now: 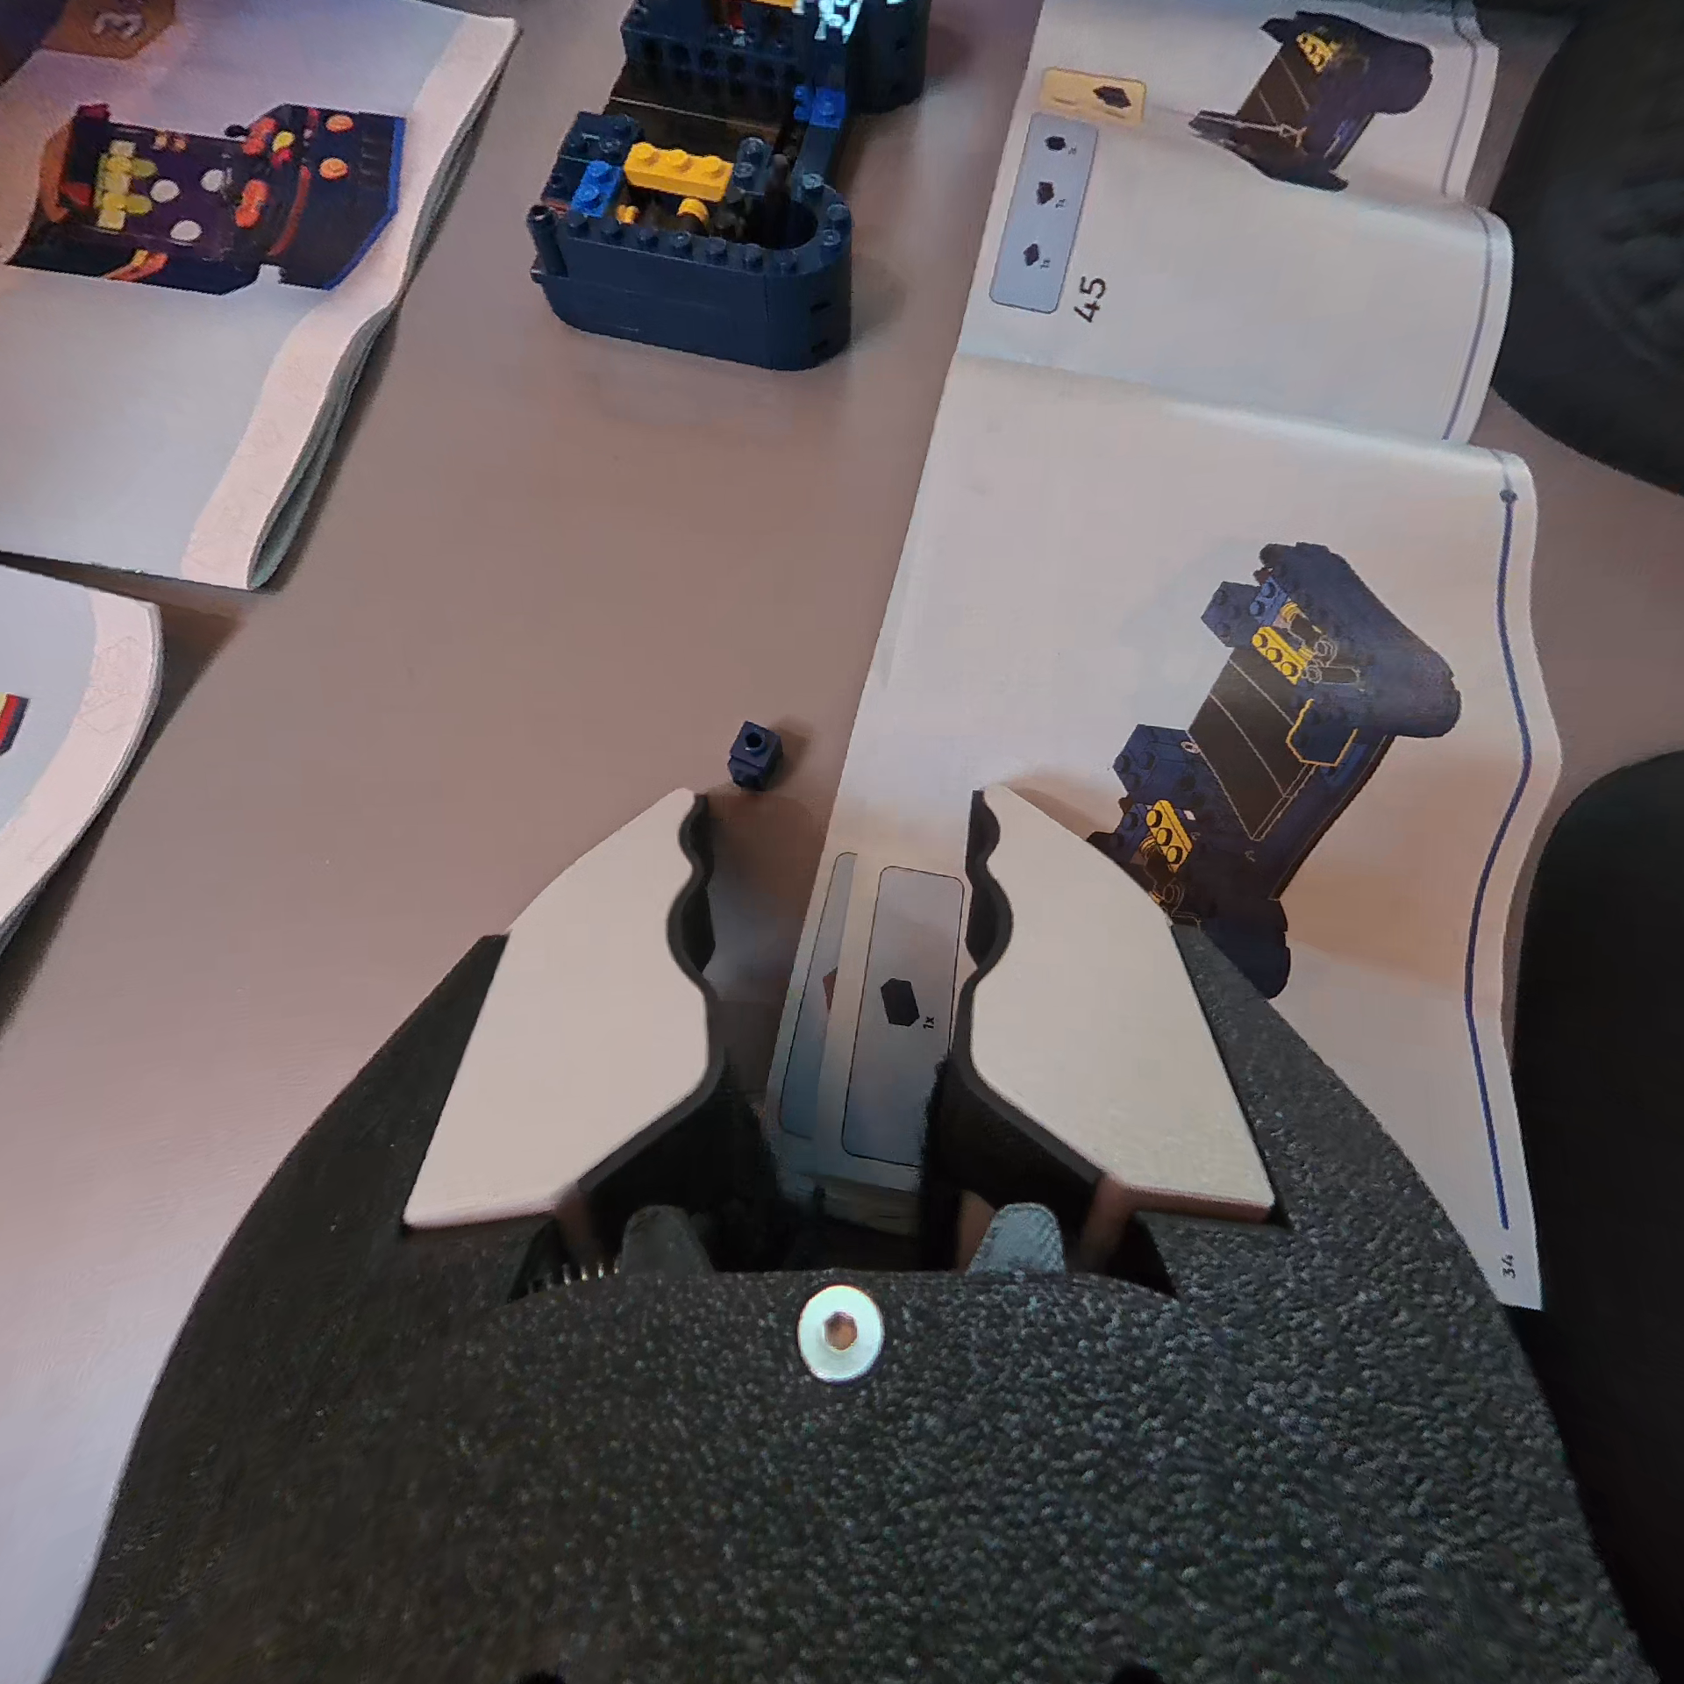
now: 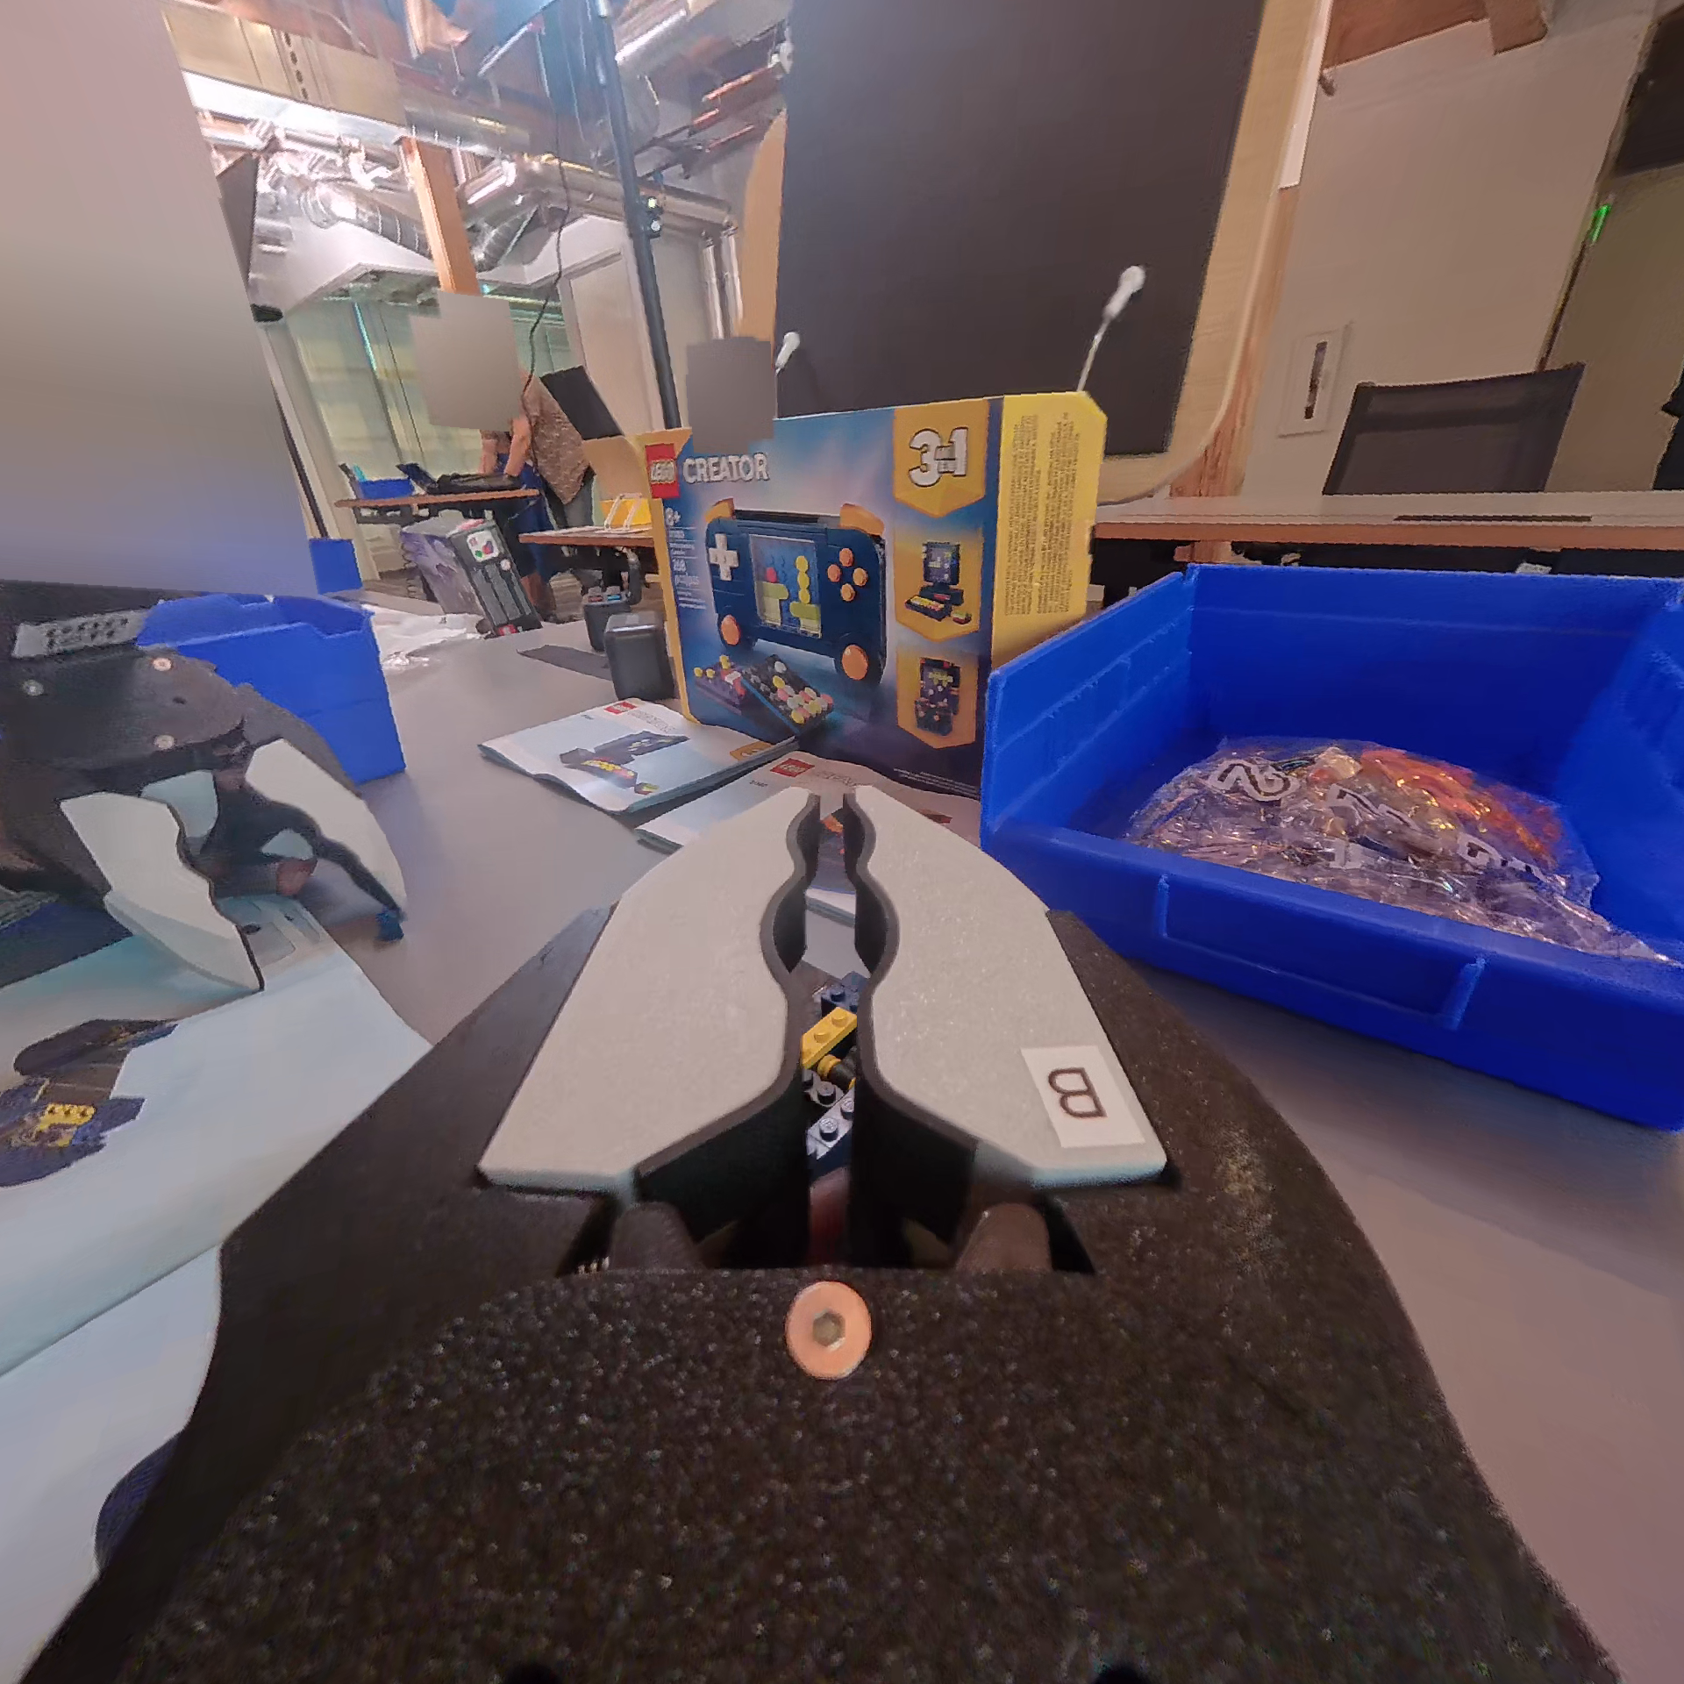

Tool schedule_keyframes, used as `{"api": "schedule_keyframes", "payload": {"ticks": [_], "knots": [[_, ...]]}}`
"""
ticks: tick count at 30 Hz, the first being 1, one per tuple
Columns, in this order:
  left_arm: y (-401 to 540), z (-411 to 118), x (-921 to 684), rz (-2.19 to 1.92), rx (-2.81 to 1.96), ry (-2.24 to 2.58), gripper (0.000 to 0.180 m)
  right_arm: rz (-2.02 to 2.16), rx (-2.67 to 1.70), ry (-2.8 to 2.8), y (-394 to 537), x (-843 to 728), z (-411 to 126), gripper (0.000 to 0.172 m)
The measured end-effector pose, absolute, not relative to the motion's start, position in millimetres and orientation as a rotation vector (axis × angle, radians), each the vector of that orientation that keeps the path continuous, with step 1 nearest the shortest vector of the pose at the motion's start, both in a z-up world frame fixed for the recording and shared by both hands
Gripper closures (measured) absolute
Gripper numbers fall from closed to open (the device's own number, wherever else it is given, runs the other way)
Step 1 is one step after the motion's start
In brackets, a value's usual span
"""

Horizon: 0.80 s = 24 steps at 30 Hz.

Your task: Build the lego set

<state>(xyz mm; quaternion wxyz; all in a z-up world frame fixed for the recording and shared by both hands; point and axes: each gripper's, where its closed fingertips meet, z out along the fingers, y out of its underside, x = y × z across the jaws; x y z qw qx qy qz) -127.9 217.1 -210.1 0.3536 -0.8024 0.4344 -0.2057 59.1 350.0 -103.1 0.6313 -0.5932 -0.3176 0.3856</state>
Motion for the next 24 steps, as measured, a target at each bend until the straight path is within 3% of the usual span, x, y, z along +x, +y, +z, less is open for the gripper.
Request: {"api": "schedule_keyframes", "payload": {"ticks": [3,7,11,18,24], "knots": [[218,-198,-129,-0.506,-2.041,1.074,0.127,0.875,-1.344,-0.834,339,47,-105,0.163],[209,-140,-115,-0.441,-1.863,1.01,0.127,0.963,-1.386,-1.134,290,-6,-105,0.155],[182,-102,-106,-0.33,-1.734,0.947,0.131,0.926,-1.547,-1.569,241,-65,-142,0.135],[98,-84,-89,-0.406,-1.679,0.931,0.164,0.834,-1.483,-1.763,225,-121,-164,0.138],[52,-57,-198,-0.155,-1.842,0.671,0.161,0.996,-1.414,-1.678,215,-125,-160,0.142]]}}
